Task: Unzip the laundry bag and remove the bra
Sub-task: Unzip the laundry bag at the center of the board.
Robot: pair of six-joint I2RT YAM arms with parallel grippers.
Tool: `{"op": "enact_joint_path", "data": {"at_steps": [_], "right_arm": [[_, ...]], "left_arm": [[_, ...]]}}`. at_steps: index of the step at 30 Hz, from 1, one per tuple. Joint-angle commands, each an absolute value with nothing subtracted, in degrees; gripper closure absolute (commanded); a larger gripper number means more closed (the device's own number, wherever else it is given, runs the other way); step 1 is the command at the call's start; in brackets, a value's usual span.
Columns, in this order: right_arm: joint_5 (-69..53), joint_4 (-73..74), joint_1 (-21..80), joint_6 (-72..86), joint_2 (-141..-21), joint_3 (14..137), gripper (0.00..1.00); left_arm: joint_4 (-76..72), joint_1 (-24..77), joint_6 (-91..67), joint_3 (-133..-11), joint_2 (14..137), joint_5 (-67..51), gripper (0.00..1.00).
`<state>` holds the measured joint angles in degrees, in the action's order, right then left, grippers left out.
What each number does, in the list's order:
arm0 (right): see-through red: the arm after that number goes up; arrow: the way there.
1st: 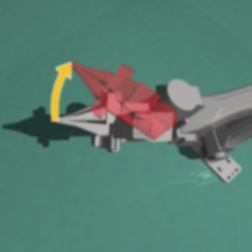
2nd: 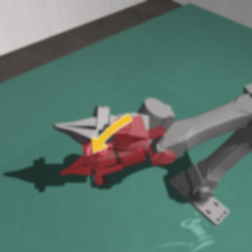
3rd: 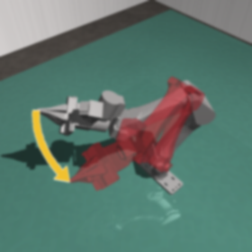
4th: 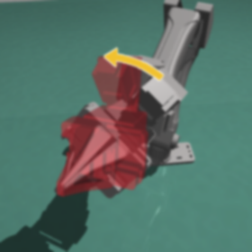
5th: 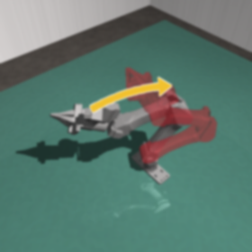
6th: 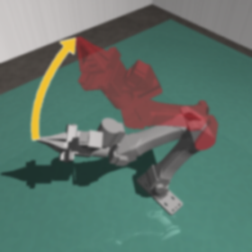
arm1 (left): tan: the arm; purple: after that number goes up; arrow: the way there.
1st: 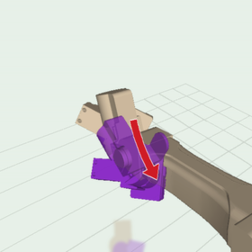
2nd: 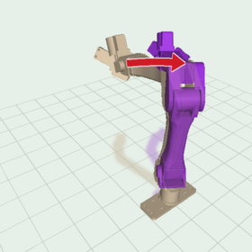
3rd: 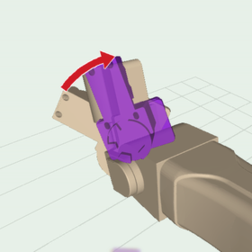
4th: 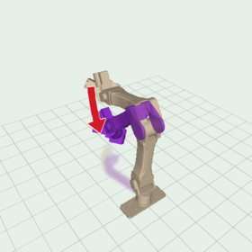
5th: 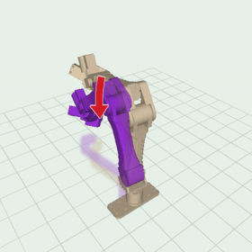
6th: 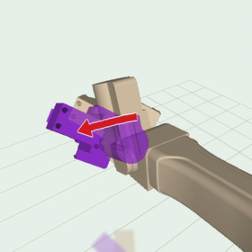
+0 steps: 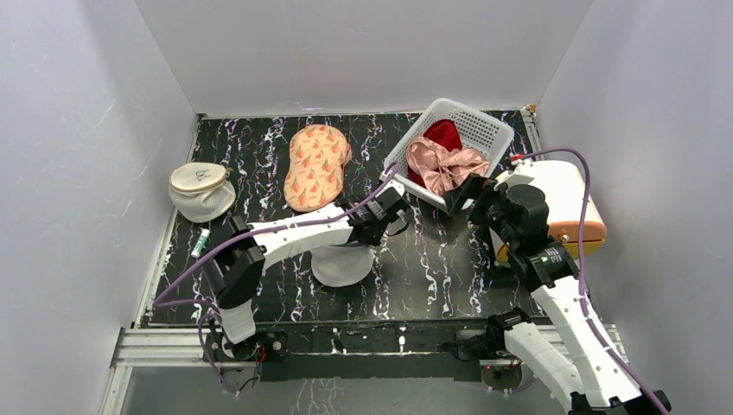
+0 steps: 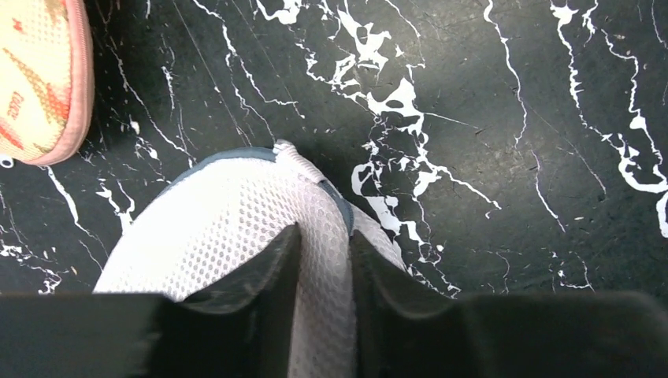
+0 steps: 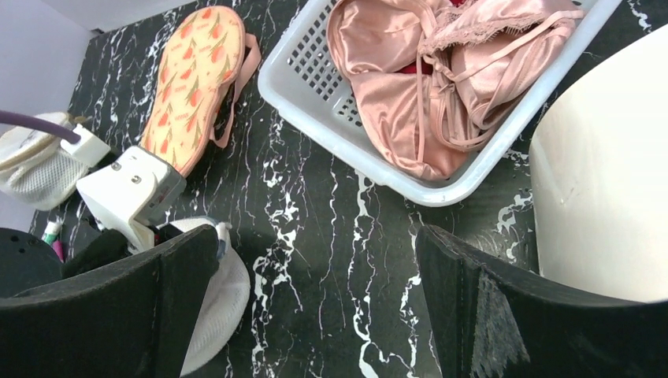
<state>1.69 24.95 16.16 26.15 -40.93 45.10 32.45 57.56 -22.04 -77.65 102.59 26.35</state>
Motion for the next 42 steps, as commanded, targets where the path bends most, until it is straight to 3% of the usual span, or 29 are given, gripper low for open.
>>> {"op": "enact_joint_path", "data": {"at_steps": [1, 7, 21, 27, 33, 42], "right_arm": [[-1.18, 22.62, 16.17, 24.43, -40.44, 46.32, 0.02], [-5.61, 21.75, 16.17, 24.36, -42.21, 45.31, 0.02], [-25.51, 13.39, 16.13, 25.49, -51.53, 41.47, 0.02], [-29.95, 10.62, 16.22, 26.41, -56.21, 41.42, 0.02], [-42.13, 8.88, 16.48, 29.55, -62.80, 44.14, 0.02], [-46.87, 13.11, 17.74, 24.13, -69.17, 49.32, 0.03]], "left_arm": [[33.67, 57.80, -20.90, -76.14, 97.66, 28.43, 0.81], [28.61, 57.74, -19.19, -71.35, 91.33, 27.91, 1.00], [2.24, 57.57, -12.60, -55.22, 74.51, 22.84, 1.00], [2.36, 57.57, -11.87, -55.52, 72.78, 21.09, 1.00], [-1.63, 57.57, -10.09, -54.41, 69.49, 12.29, 1.00], [-25.54, 57.58, -2.77, -37.03, 61.65, 3.52, 1.00]]}}
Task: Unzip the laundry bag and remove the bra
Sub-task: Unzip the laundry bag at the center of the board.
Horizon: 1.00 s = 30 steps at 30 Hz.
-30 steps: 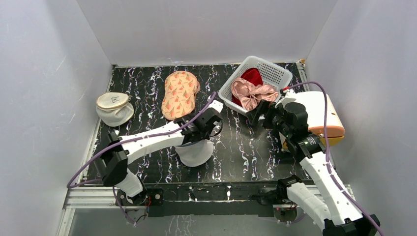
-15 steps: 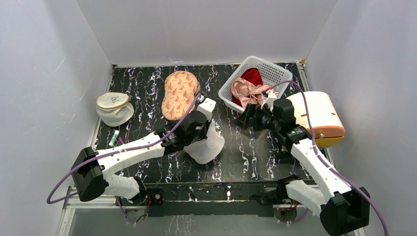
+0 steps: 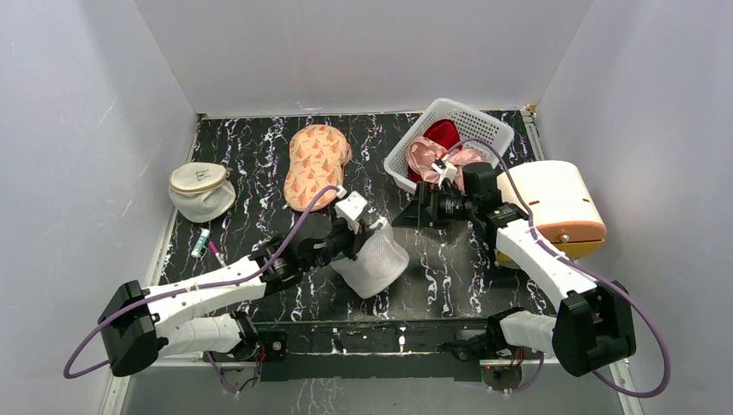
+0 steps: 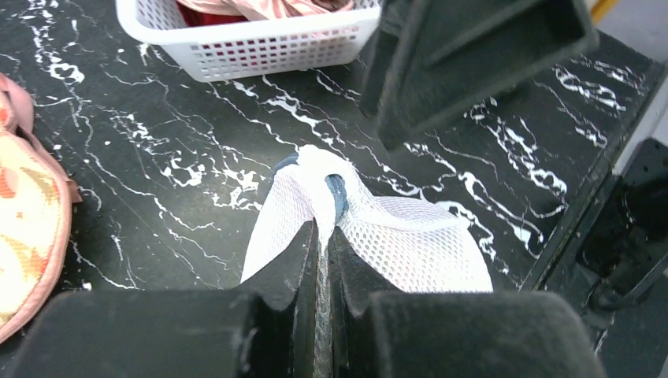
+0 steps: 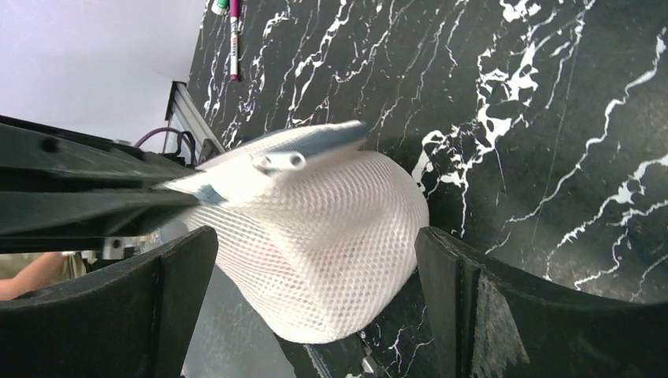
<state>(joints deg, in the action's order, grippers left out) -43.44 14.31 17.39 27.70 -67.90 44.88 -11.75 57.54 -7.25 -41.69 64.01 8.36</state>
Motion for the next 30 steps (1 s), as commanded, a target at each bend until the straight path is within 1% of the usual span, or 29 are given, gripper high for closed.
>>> {"op": "enact_joint_path", "data": {"at_steps": [1, 4, 7, 9, 14, 17, 19, 21, 23, 26, 28, 30], "right_arm": [[-46.53, 12.44, 17.71, 23.78, -69.77, 49.58, 0.03], [-47.24, 7.13, 17.67, 25.39, -72.31, 49.34, 0.08], [-51.16, 1.65, 17.91, 27.39, -74.23, 48.92, 0.14], [-50.48, 0.24, 19.00, 27.76, -73.51, 47.65, 0.15], [-47.45, -9.96, 23.44, 40.78, -68.30, 41.71, 0.16], [-45.96, -0.47, 24.12, 38.75, -68.53, 45.56, 0.15], [-44.94, 4.99, 24.52, 34.41, -69.25, 48.02, 0.11], [-42.59, 9.26, 24.94, 31.27, -69.74, 49.07, 0.04], [-39.40, 13.85, 25.13, 30.04, -70.30, 49.21, 0.04], [-33.62, 21.54, 25.03, 30.69, -69.18, 50.63, 0.02], [-33.92, 24.68, 24.62, 33.80, -67.20, 52.66, 0.02], [-35.52, 24.41, 24.60, 35.28, -64.94, 54.04, 0.02]], "left_arm": [[-27.32, 57.55, -2.17, -36.08, 61.42, 3.36, 1.00], [-34.07, 57.48, -2.44, -32.53, 61.00, 3.52, 1.00], [-38.57, 57.39, 0.05, -29.19, 59.97, -3.10, 1.00], [-37.24, 57.39, 1.24, -28.87, 58.56, -7.86, 1.00], [-24.79, 57.40, -5.69, -32.87, 56.20, -2.95, 1.00], [-22.51, 57.40, -8.05, -34.32, 55.13, -4.28, 1.00], [-24.56, 57.40, -8.04, -32.16, 53.78, -6.57, 1.00], [-27.46, 57.39, -6.94, -29.05, 52.39, -7.77, 1.00], [-28.18, 57.39, -5.52, -27.34, 51.07, -8.45, 1.00], [-24.39, 57.39, 1.90, -29.94, 50.69, -10.88, 1.00], [-19.31, 57.34, 6.56, -35.32, 52.00, -8.40, 1.00], [-18.60, 57.36, 16.59, -37.34, 53.04, -10.75, 1.00]]}}
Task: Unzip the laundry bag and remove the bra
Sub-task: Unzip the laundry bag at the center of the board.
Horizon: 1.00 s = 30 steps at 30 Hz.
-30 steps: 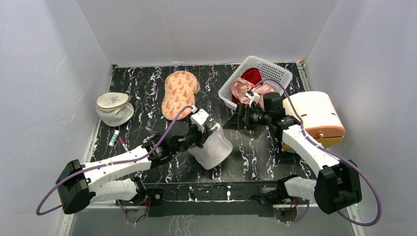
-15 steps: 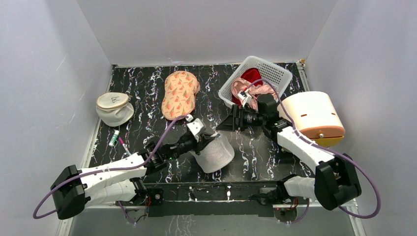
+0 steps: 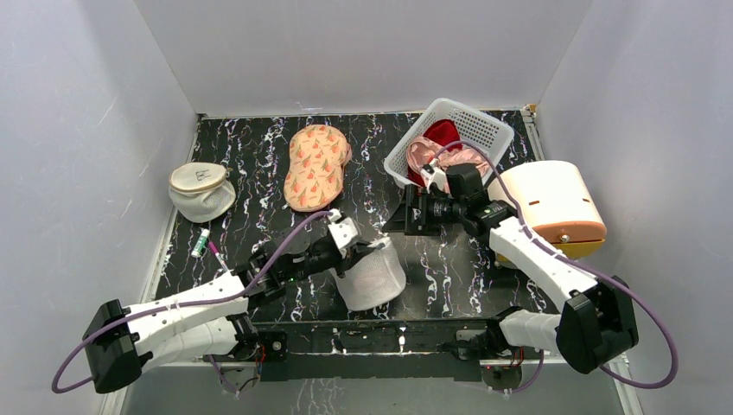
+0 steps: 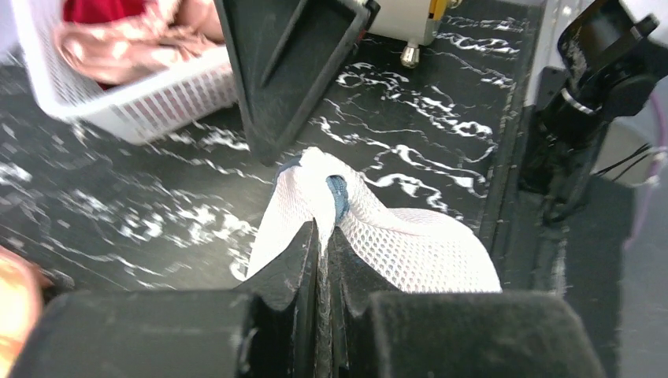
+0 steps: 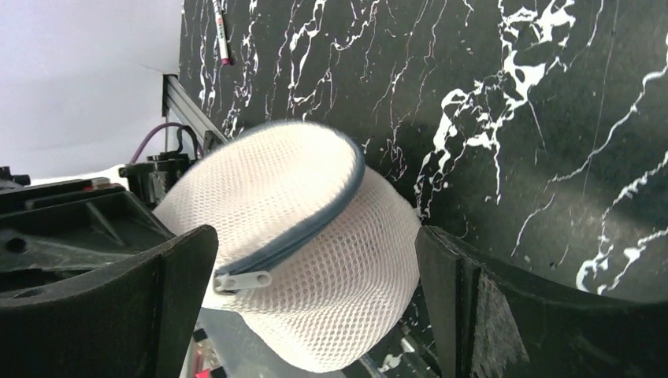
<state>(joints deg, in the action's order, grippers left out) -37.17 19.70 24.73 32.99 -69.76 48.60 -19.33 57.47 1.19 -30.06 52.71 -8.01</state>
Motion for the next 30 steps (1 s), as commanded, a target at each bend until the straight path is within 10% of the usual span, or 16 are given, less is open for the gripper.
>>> {"op": "enact_joint_path", "data": {"at_steps": [1, 16, 30], "right_arm": [[-34.09, 26.31, 24.48, 35.00, -64.06, 55.23, 0.02], [-35.80, 28.36, 23.97, 36.52, -52.63, 47.22, 0.02], [-24.36, 31.62, 23.99, 30.57, -52.32, 49.63, 0.02]], "left_arm": [[-20.52, 57.22, 21.44, -36.76, 53.33, -10.64, 1.00], [-22.57, 52.68, 27.97, -27.78, 61.30, -21.44, 1.00], [0.24, 52.84, -0.91, -39.58, 58.05, -13.32, 0.31]]}}
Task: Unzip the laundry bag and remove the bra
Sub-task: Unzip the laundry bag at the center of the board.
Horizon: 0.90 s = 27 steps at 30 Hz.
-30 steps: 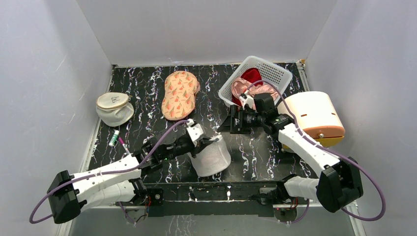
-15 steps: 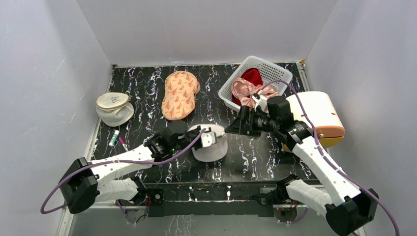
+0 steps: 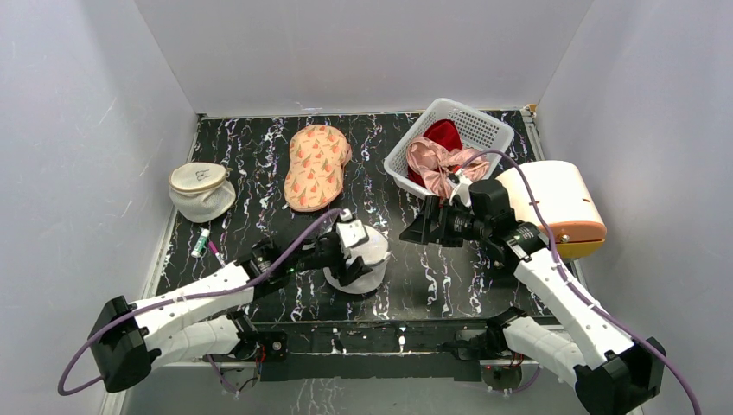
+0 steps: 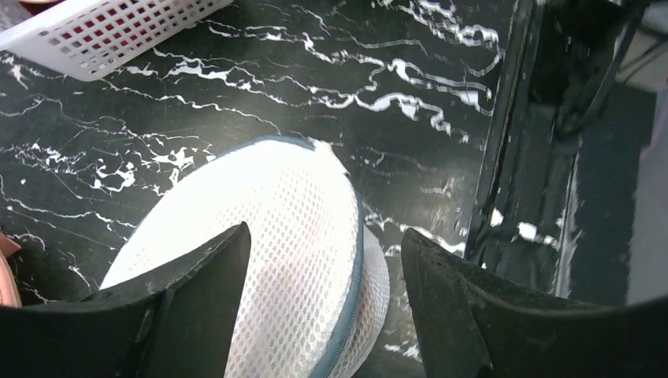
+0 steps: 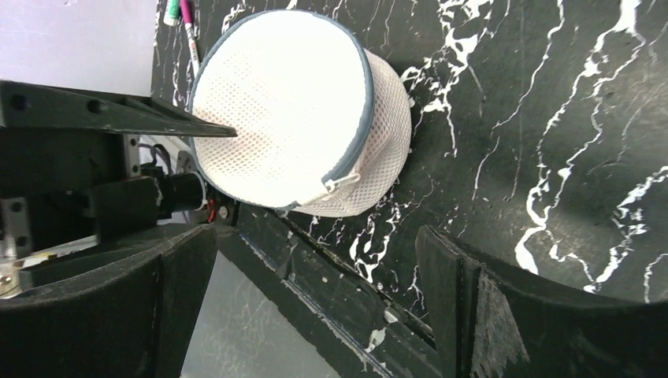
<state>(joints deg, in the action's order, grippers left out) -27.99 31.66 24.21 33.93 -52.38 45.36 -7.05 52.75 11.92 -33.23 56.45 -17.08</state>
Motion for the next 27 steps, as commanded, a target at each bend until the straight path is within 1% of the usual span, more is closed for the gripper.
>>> {"op": "enact_joint_path", "data": {"at_steps": [1, 5, 9, 13, 17, 19, 27], "right_arm": [[-23.52, 32.75, 23.99, 30.10, -52.45, 50.21, 0.02], [-17.79, 37.01, 23.98, 30.11, -51.25, 52.98, 0.02], [-13.37, 37.65, 23.97, 30.41, -48.46, 52.60, 0.02], [-9.70, 38.07, 23.94, 30.58, -45.50, 51.64, 0.02], [-8.68, 38.17, 23.94, 30.23, -43.07, 50.76, 0.02], [-8.32, 38.85, 23.97, 29.94, -42.96, 50.53, 0.02], [-9.96, 37.97, 23.97, 30.26, -43.98, 49.69, 0.02]], "left_arm": [[1.43, 52.95, -3.86, -41.03, 58.55, -11.67, 0.31], [6.22, 53.28, -16.63, -46.65, 60.93, -6.22, 0.32], [9.07, 55.58, -21.33, -49.48, 63.64, -2.88, 0.35], [17.36, 56.80, -19.02, -55.07, 68.45, 2.55, 0.38], [24.07, 57.79, -16.91, -60.46, 72.99, 7.20, 0.39], [25.05, 58.95, -16.98, -61.22, 74.55, 8.52, 0.39], [24.29, 63.18, -15.98, -62.65, 79.14, 13.10, 0.34]]}}
